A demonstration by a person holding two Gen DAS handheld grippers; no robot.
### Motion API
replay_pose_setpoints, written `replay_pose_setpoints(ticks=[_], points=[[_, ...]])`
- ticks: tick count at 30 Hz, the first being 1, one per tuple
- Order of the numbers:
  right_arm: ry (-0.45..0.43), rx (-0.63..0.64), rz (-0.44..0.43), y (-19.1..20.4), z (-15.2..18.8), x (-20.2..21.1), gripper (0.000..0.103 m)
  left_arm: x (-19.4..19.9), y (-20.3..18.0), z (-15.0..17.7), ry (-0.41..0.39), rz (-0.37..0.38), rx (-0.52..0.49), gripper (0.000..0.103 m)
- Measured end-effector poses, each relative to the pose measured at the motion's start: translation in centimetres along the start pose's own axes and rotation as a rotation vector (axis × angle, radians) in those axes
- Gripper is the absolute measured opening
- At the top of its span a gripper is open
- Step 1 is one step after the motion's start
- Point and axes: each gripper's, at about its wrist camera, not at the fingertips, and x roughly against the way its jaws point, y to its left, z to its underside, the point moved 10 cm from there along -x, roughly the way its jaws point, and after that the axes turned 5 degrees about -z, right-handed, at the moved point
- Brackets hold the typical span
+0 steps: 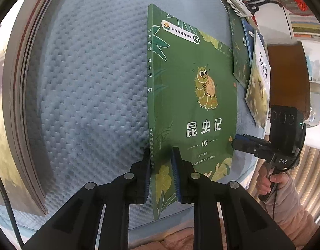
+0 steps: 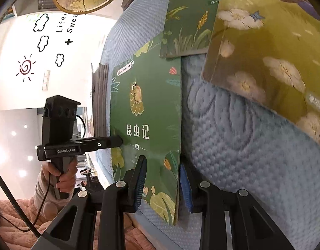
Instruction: Organize books
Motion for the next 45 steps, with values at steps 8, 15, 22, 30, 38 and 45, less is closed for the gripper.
replay_pose_setpoints(ticks=[8,15,22,30,38,45], points=[[0.02,0.069,0.065,0.5,-1.6,-0.6,0.013,0.5,0.9,0.2,-0.019,0.001,0.036,0.02],[-0.002,0.08,0.11,0.8,-1.5,-0.7,0.013,0.7,1.0,0.5,-0.056,-0.013,0.058,0.02],[-0.023,0.074,0.137,1.7,-0.8,-0.8,0.013,1.4,1.0,1.4,-0.13,-0.036,0.07,0.018],[-0.026,0.122,0.126,4.9,0.9,-1.9,0.012,4.7,1.0,2.5,-0.197,-0.066,0.026,0.018],[-0.049,0.194,0.144,8.1,1.5,-2.2,0.01,6.5,0.8,3.3,-0.218,-0.042,0.007,0.018],[-0.098,0.221,0.162,9.8,1.3,-1.6,0.01,7.8,-0.1,3.0,-0.24,-0.018,-0.03,0.018]])
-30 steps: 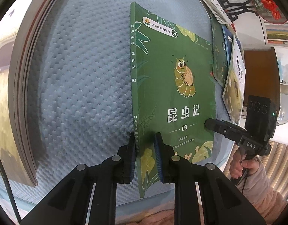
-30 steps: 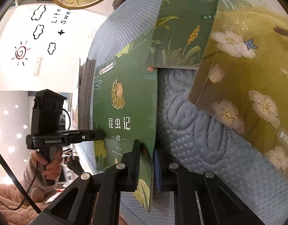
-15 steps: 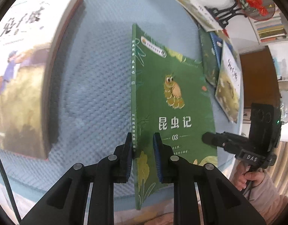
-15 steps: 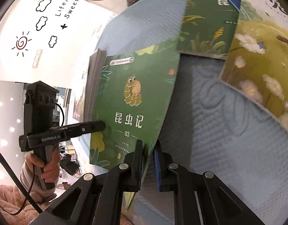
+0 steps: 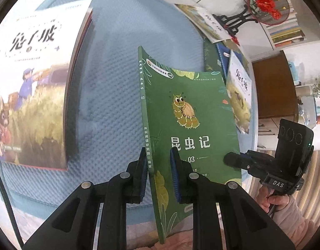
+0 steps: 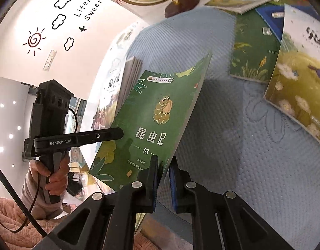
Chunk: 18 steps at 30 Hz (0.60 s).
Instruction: Organize books
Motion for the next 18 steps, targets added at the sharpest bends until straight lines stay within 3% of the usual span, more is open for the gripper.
replay_pose_setpoints(ticks=[10,18], points=[[-0.082,0.044,0.025,3.3,-1.9,0.9,0.01,3.7,-0.5,-2.1,-0.051,0.015,-0.075,0.018],[-0.127,0.07,0.036,6.0,-4.2,-0.4,0.01,5.9,1.3,-4.1,-0.085,0.012,-0.106,0.018]])
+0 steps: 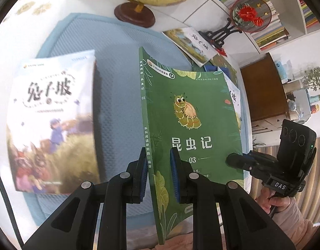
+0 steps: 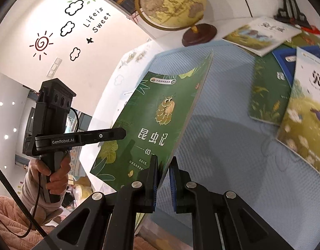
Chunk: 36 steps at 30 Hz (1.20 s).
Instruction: Organize books
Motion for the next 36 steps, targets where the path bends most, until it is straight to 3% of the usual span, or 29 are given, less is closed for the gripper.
replay_pose_setpoints(ticks=[18,36], points=[[-0.014,0.07,-0.002,6.0,-3.9,-5.4,0.01,4.1,8.2,-3.3,-0.071,-0.046,0.011,0.018],[0.085,0.103,-0.028,8.2,-4.5,-11.2,0.01,5.6,15.2,-3.4,-0.076,-0.071,0.114,0.018]])
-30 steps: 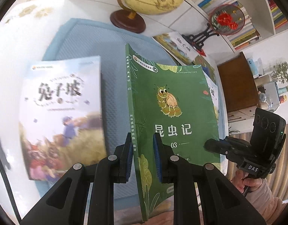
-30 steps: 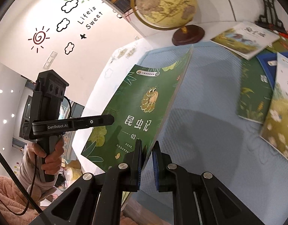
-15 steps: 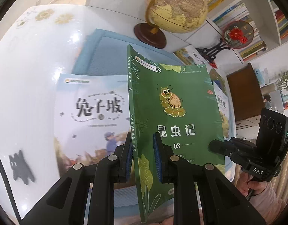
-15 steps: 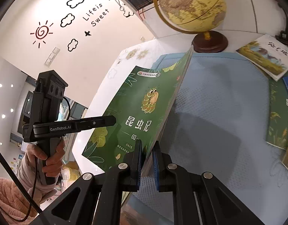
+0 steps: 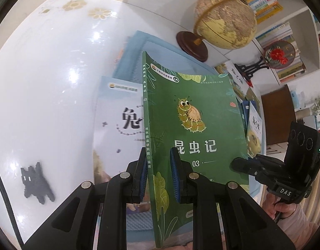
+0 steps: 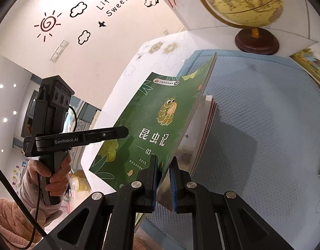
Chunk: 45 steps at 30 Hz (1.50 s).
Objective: Organize books
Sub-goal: 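Lower the green book upright against the standing books with both grippers, then open both grippers to release the green book and pull back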
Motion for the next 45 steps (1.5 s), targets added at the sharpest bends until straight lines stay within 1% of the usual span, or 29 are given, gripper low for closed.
replay_pose_setpoints(ticks=[5,10,15,21,23,25,27,30,32,33,34,36,38,39,40,41,42,43,44,45], points=[[0.027,0.015,0.015,0.2,0.1,-1.3,0.01,0.0,1.7,0.0,-0.006,0.001,0.033,0.018],[0.061,0.035,0.021,0.8,0.4,-2.7,0.011,-0.3,3.3,0.3,-0.007,-0.019,0.065,0.018],[0.085,0.019,0.028,0.6,0.7,-4.2,0.011,-1.2,5.2,1.0,0.014,-0.024,0.108,0.018],[0.123,-0.02,0.099,-0.6,1.7,-5.4,0.011,-2.9,5.9,2.1,0.06,-0.053,0.113,0.018],[0.125,-0.045,0.144,-1.3,1.9,-5.4,0.011,-3.3,5.8,2.4,0.076,-0.053,0.111,0.018],[0.133,-0.048,0.183,-1.8,2.1,-5.4,0.011,-3.7,6.0,2.8,0.093,-0.082,0.103,0.018],[0.139,-0.065,0.187,-2.0,2.1,-5.3,0.011,-3.9,6.3,3.0,0.095,-0.107,0.097,0.018],[0.146,-0.095,0.201,-2.5,2.4,-5.4,0.012,-3.8,6.5,3.0,0.09,-0.095,0.122,0.018],[0.151,-0.11,0.215,-2.9,2.5,-5.6,0.014,-3.8,6.6,2.9,0.087,-0.101,0.129,0.018],[0.162,-0.121,0.21,-3.0,2.7,-5.8,0.019,-3.8,6.7,2.9,0.085,-0.107,0.132,0.018],[0.187,-0.139,0.2,-3.1,3.0,-6.2,0.022,-3.7,6.9,2.8,0.082,-0.12,0.138,0.018],[0.183,-0.149,0.189,-3.2,3.1,-6.1,0.023,-3.2,7.4,2.6,0.071,-0.166,0.148,0.02],[0.164,-0.159,0.182,-3.5,3.0,-5.5,0.025,-2.7,7.7,2.2,0.053,-0.186,0.153,0.02],[0.148,-0.167,0.181,-4.0,2.9,-4.6,0.031,-2.3,7.5,1.9,0.038,-0.191,0.152,0.02],[0.112,-0.181,0.175,-4.5,2.2,-3.6,0.039,-1.7,7.0,1.3,0.014,-0.197,0.14,0.02],[0.086,-0.193,0.173,-5.0,1.9,-2.7,0.044,-1.4,6.6,1.0,-0.003,-0.205,0.125,0.022],[0.058,-0.209,0.174,-5.6,1.5,-1.7,0.054,-0.9,5.8,0.4,-0.026,-0.219,0.1,0.024],[0.016,-0.233,0.171,-6.6,1.0,-0.1,0.055,-0.7,4.9,-0.1,-0.044,-0.226,0.077,0.029],[-0.011,-0.25,0.169,-7.4,0.7,1.1,0.055,-0.6,4.1,-0.5,-0.053,-0.227,0.061,0.03],[-0.033,-0.268,0.171,-8.4,0.4,2.2,0.055,-0.7,2.6,-1.0,-0.064,-0.218,0.034,0.03]])
